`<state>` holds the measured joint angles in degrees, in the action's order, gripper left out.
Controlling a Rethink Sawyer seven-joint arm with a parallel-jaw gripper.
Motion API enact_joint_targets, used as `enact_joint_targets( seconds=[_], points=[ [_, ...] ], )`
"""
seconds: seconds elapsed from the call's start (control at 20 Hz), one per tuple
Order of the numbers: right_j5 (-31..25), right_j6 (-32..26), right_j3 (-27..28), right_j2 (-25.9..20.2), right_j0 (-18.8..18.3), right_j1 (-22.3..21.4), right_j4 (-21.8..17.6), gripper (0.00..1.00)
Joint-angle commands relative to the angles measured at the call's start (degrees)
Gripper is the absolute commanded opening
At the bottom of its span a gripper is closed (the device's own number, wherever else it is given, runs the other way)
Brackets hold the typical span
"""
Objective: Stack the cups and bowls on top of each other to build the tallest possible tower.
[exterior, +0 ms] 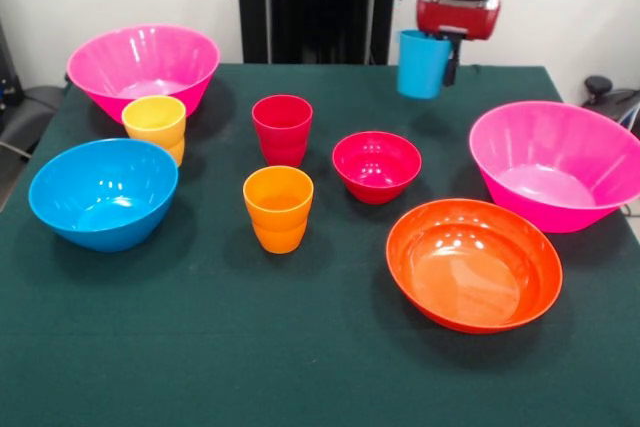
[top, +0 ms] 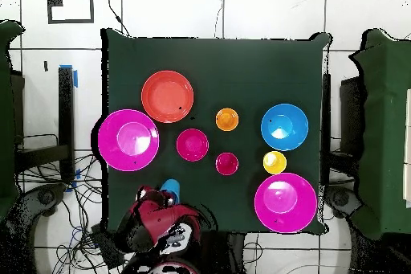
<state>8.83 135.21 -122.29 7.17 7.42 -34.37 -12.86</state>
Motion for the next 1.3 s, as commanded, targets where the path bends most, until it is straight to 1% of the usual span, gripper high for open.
enact_joint_targets(
  seconds=[0.05,0.15,0.3,0.45,0.55,0.6,0.7,0.8,0.85,0.9,1.05,1.1,1.2,1.3],
  points=[
    [-9.60,-5.14,4.82,0.88,-1.38,4.75,-5.54,0.00],
    [-12.28,-5.15,4.64,-0.55,-2.60,3.17,-6.35,0.00],
    [-14.16,-4.63,5.29,-1.91,-3.54,2.59,-7.14,0.00],
    [-13.82,-3.33,6.02,-1.79,-3.31,2.93,-7.84,0.00],
    [-13.08,-3.06,5.91,-2.17,-3.60,2.42,-8.96,0.00],
    [-12.30,-2.62,5.32,-2.43,-3.92,2.43,-9.45,0.00],
    [-7.66,-1.37,6.00,-0.90,-3.26,4.23,-10.92,0.00],
    [-1.82,-0.98,6.60,-1.77,-5.16,7.09,-13.49,0.00],
    [0.23,-0.67,6.90,-2.21,-5.75,7.74,-15.01,0.00],
    [2.29,-0.37,7.20,-2.65,-6.34,8.39,-16.52,1.00],
    [8.18,2.69,5.97,-1.98,-6.82,10.31,-15.65,1.00],
    [10.47,2.83,6.36,0.61,-5.41,10.97,-15.52,1.00],
    [9.89,3.29,5.18,0.04,-6.33,10.21,-15.78,1.00],
    [7.89,3.20,3.31,-0.93,-7.15,7.95,-16.31,1.00]
  ],
)
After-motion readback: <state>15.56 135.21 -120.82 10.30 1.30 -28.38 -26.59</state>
